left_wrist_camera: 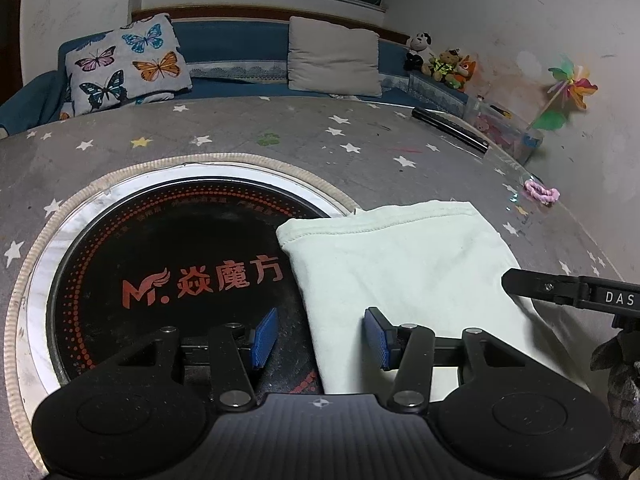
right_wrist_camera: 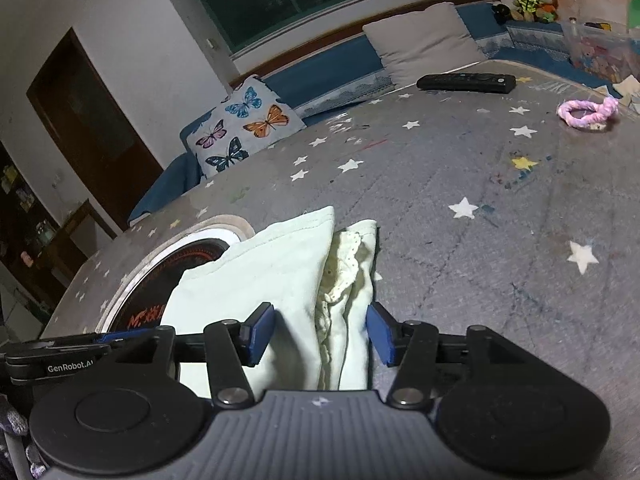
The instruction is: Fold clothes
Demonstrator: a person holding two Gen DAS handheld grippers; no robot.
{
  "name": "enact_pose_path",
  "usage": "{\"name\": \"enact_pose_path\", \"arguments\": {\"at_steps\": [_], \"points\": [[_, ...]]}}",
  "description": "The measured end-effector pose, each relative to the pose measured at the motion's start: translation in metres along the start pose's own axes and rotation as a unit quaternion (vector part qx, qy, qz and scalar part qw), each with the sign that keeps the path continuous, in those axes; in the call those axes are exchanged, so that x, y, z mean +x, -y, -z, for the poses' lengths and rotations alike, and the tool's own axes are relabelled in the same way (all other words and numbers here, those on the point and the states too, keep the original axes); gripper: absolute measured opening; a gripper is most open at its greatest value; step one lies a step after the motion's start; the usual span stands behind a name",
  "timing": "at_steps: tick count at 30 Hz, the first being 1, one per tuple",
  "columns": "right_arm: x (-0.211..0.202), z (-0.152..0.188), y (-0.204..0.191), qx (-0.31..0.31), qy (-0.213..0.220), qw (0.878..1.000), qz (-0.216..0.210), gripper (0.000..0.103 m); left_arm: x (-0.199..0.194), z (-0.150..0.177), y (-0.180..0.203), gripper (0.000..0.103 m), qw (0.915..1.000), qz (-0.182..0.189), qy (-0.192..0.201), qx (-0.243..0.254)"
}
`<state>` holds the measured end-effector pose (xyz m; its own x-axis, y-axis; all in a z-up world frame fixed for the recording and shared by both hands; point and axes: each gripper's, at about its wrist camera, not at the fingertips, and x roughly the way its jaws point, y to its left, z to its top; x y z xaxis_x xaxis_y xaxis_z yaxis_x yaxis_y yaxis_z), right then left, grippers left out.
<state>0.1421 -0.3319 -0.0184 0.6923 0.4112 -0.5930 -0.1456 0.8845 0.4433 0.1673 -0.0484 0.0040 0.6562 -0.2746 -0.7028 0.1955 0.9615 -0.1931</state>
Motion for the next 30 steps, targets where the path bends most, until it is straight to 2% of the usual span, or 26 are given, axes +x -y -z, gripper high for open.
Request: {"name": "enact_pose_path", "arguments": {"at_steps": [5,6,7,8,10,12,16,20,23,26,30], "points": [[0.005,0.001,-0.007,-0.003,0.002,1.000,0.005,0.053,0.002,0.000,0.002,0.044,1.0000,0.003,-0.002,0.001],[0.006,0.001,-0.008,-0.003,0.002,1.000,0.006,0.050,0.002,0.000,0.002,0.040,1.0000,0.005,-0.003,0.000],[0.007,0.001,-0.008,-0.001,0.001,1.000,0.004,0.039,0.003,0.000,0.002,0.038,1.0000,0.006,-0.003,-0.001],[0.007,0.001,-0.008,0.001,-0.001,1.000,0.002,0.037,0.003,0.000,0.002,0.033,1.0000,0.007,-0.003,-0.001],[0.008,0.001,-0.007,0.004,-0.003,1.000,-0.001,0.036,0.002,-0.001,0.002,0.027,1.0000,0.009,-0.002,-0.001],[0.008,0.001,-0.007,0.005,0.000,1.000,0.001,0.041,0.002,-0.001,0.002,0.027,1.0000,0.010,-0.001,-0.002],[0.010,0.002,-0.007,0.006,0.002,1.000,0.001,0.043,0.004,-0.002,0.001,0.028,0.9999,0.007,-0.004,-0.008],[0.012,0.002,-0.007,0.008,-0.001,1.000,-0.009,0.030,0.005,-0.002,0.001,0.026,0.9998,0.005,-0.007,-0.015],[0.011,0.002,-0.005,0.016,0.003,1.000,-0.018,0.019,0.005,-0.002,0.003,0.013,0.9999,0.010,-0.004,-0.011],[0.006,0.003,-0.006,0.018,0.012,1.000,-0.021,0.012,0.001,-0.006,0.007,0.007,0.9999,0.013,0.004,-0.007],[-0.004,0.001,-0.007,0.017,0.022,0.999,-0.022,0.011,-0.007,-0.011,0.015,0.006,0.9997,0.018,0.018,-0.002]]}}
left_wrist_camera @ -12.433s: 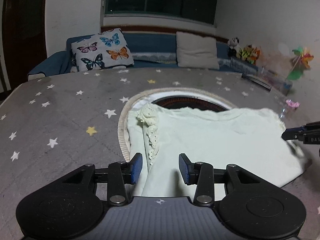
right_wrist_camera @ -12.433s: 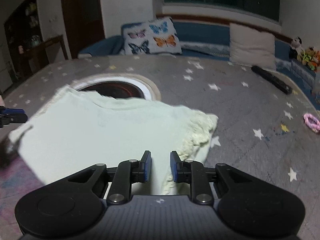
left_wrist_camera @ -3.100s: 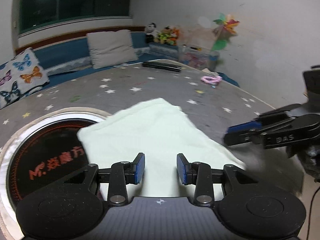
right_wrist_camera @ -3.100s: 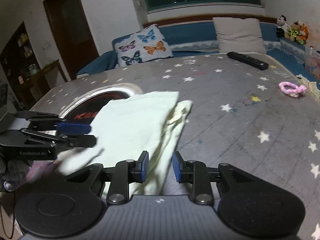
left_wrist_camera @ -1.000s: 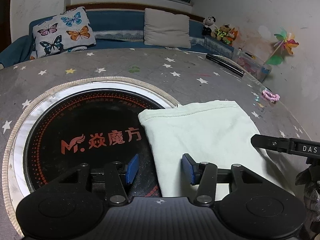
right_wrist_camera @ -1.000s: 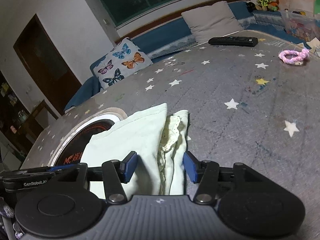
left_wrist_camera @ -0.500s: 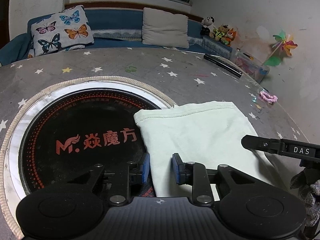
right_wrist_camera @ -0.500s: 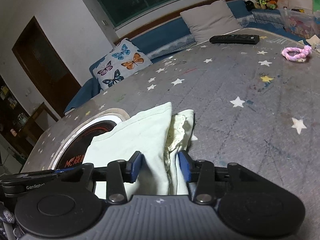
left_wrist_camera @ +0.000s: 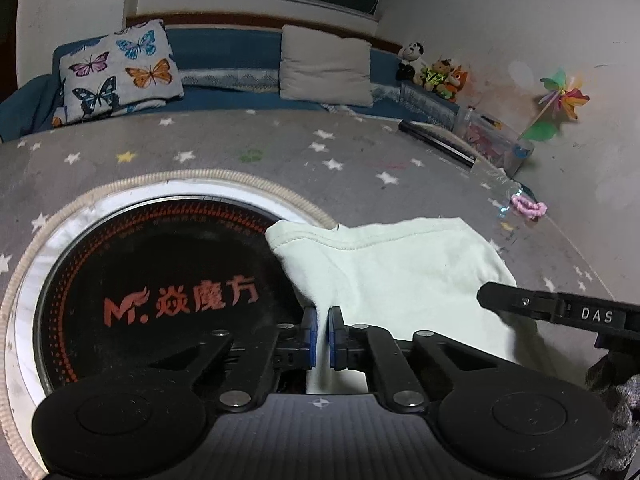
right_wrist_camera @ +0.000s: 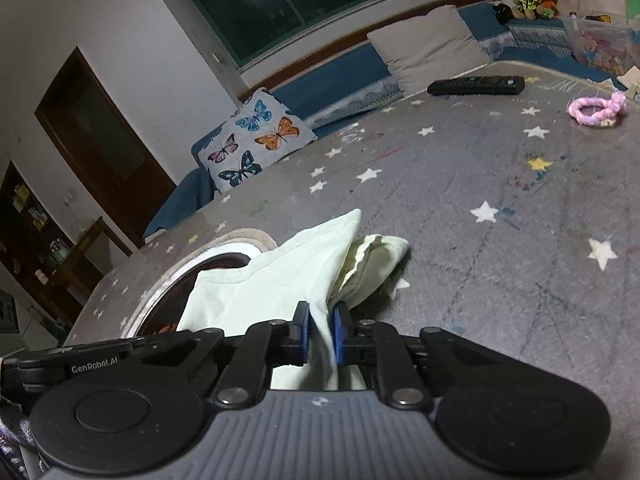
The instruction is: Fold clothes
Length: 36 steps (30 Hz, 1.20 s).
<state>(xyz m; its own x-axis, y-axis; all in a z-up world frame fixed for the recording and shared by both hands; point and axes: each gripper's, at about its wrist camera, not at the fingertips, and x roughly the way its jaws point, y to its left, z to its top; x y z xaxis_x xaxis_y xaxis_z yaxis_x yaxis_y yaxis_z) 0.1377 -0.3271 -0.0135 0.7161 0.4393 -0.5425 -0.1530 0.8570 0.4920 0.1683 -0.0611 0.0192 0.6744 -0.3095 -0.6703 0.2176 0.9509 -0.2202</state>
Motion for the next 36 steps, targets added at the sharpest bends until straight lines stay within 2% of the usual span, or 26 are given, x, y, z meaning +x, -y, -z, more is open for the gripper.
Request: {"name": "enact_pose_path", "arguments": {"at_steps": [8,19,36], "points": [[-0.026,-0.017,0.003,-0.008,0.034,0.999,0.005,0.010,-0.006,-0.018,0.027,0.005,0.9994,0.017,0.022,0.020],[-0.045,-0.059,0.018,-0.029,0.070,0.997,0.034,0.009,0.014,-0.050,0.065,0.005,0.9986,0.032,0.031,0.028],[-0.038,-0.098,0.057,-0.046,0.072,0.994,0.073,0.009,0.055,-0.075,0.105,0.005,0.9978,0.032,0.019,0.055]]}}
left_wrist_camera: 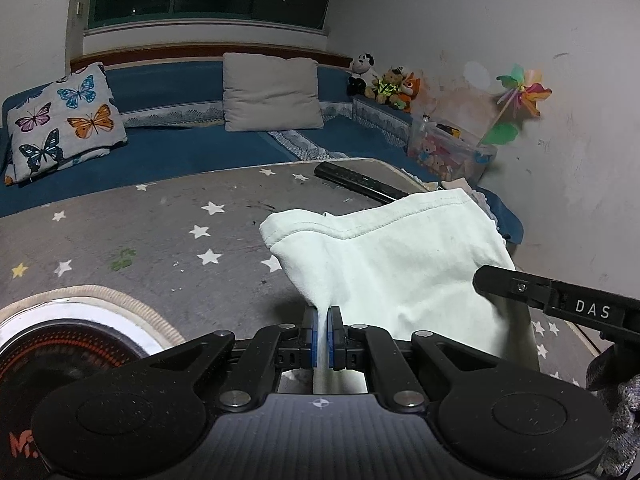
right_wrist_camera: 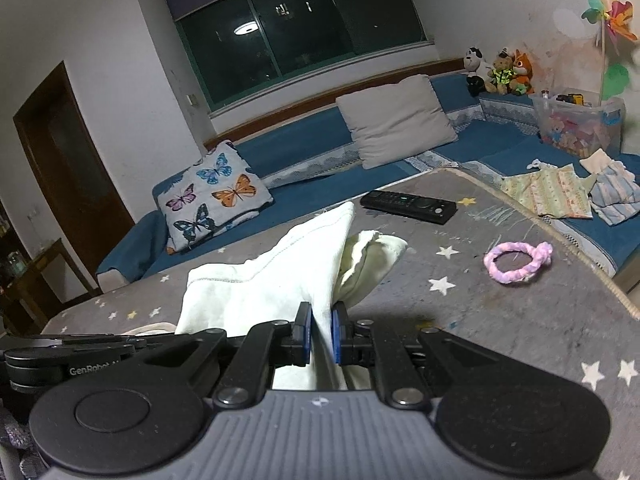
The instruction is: Fold clothes
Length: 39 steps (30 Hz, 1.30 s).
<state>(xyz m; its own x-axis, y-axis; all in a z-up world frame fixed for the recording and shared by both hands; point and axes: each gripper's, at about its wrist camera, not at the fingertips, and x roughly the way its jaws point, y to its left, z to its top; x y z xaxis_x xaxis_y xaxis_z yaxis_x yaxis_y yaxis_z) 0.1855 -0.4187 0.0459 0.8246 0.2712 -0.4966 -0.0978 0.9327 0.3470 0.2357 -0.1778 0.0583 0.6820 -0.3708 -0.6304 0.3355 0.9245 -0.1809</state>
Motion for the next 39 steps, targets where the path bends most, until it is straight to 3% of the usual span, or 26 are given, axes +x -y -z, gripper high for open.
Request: {"name": "enact_pose_path", "arguments": {"at_steps": [34,39], "points": [[0.050,0.018,0.036,0.021,-0.048,0.998,0.045,0.009,0.056,0.009,-0.009,0.006,0.9984,-0.009,-0.055,0.002],[0.052,0.019,0.038,0.024,-0.054,0.997,0.051,0.014,0.056,0.011,-0.008,0.010,0.9982,-0.013,-0.058,0.004]]}}
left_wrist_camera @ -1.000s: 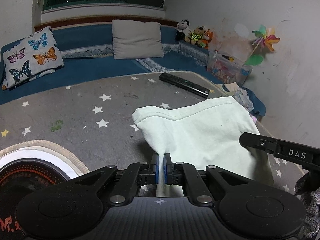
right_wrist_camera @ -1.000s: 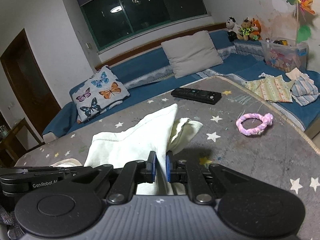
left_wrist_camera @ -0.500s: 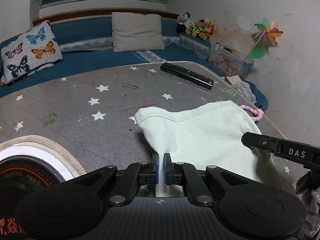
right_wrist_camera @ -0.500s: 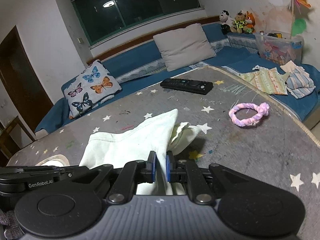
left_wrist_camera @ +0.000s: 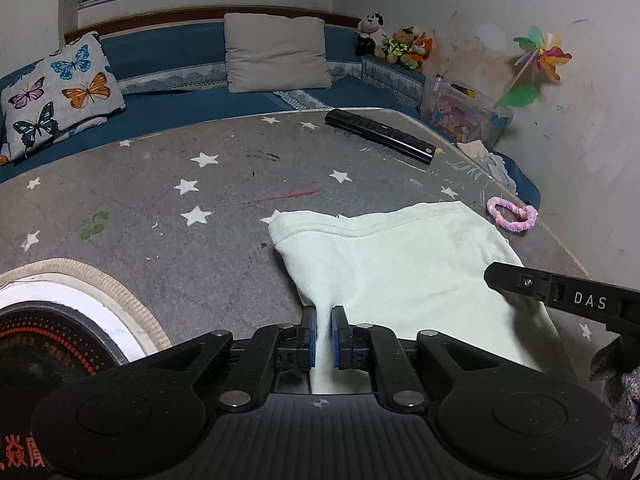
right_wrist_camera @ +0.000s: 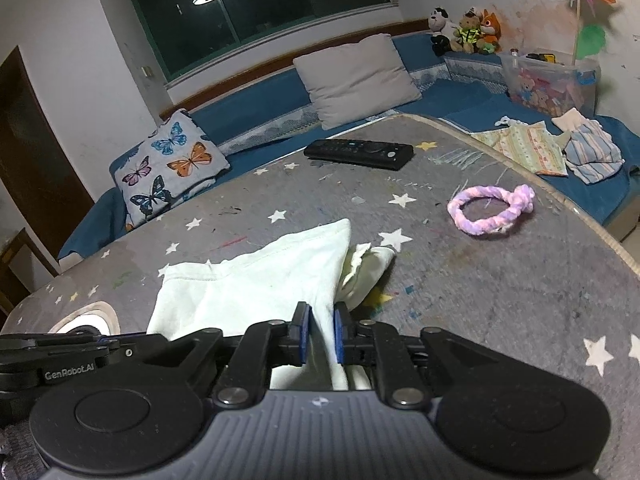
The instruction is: Fold clothes
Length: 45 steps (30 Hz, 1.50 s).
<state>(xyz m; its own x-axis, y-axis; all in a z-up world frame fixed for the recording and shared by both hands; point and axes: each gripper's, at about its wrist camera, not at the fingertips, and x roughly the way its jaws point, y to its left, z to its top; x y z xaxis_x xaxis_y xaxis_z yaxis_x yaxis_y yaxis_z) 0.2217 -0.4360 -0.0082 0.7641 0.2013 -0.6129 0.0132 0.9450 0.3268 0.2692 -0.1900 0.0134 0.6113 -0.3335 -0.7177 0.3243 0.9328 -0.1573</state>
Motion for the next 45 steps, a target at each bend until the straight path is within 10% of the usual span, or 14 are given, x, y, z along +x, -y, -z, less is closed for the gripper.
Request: {"name": "enact_pose_path", "arguments": {"at_steps": [12,45], "points": [[-0.026,-0.003,-0.020,-0.046,0.036,0.998,0.013,0.029,-0.009,0.010,0.003,0.042,0.9996,-0.018,-0.007,0.020],[0.045,-0.024,-0.045,-0.091,-0.011,0.995,0.030,0.030,-0.028,0.031,-0.005,0.070,0.9991,0.002,-0.018,0.038]]}}
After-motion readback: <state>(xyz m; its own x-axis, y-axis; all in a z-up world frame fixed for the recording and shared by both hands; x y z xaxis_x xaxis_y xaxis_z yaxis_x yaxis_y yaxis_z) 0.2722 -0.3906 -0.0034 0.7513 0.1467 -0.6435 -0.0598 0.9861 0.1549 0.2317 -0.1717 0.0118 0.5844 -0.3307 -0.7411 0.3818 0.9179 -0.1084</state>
